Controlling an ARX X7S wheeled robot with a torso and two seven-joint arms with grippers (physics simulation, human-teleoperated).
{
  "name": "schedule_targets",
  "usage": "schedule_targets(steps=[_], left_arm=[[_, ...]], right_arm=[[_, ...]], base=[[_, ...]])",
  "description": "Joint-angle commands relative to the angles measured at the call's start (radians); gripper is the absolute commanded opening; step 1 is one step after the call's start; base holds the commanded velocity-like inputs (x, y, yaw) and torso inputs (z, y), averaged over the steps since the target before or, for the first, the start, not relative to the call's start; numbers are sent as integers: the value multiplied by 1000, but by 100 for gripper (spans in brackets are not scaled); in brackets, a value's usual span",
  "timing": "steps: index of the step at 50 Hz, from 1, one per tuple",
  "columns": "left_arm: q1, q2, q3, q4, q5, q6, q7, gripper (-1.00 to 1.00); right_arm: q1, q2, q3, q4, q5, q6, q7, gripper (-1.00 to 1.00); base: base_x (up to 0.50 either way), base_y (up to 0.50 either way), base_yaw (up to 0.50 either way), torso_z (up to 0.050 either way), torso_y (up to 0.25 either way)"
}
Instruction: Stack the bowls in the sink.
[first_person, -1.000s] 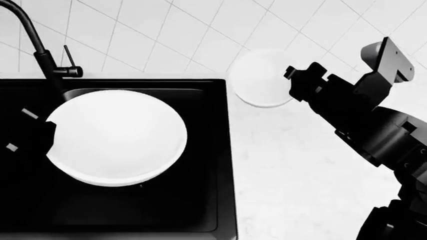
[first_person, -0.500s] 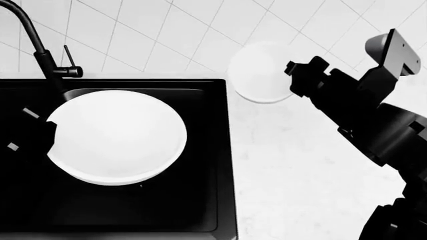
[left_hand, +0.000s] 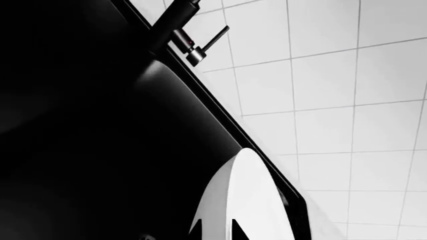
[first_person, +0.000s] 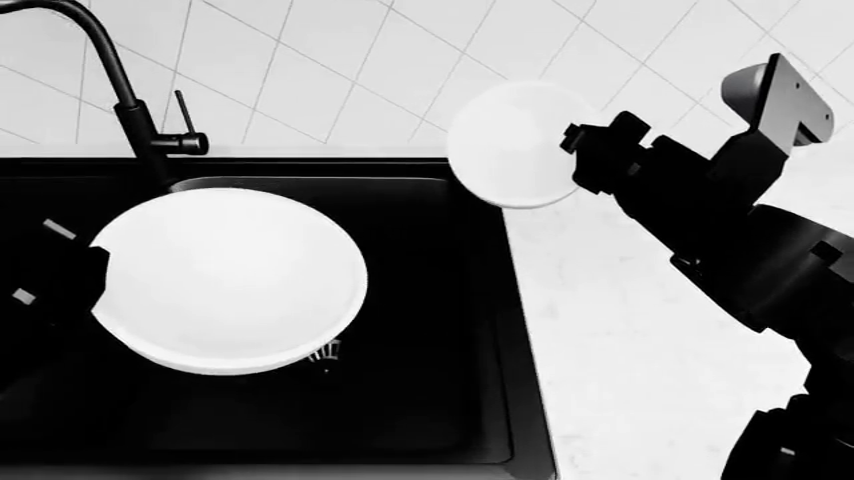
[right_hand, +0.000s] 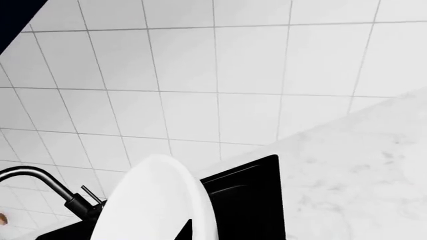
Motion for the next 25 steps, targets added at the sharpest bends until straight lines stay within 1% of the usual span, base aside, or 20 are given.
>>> schedule_targets(steps=[1,7,15,25], left_arm=[[-1,3,-2,1,0,15,9,-100],[-26,11,25,-17,16,16,16,-100],[-130,11,126,-81,33,-6,22,-100],[-199,11,208,-176,96,-37,58,-100]], right_arm=[[2,5,-1,-3,4,-11,-6,-100],[6,5,-4,-1,19,-8,5,-100],[16,5,1,-20,60,-3,39,-100],[31,10,11,-66,130,3,85,-100]], base=[[0,0,0,0,0],[0,0,0,2,0],[0,0,0,0,1],[0,0,0,0,1]])
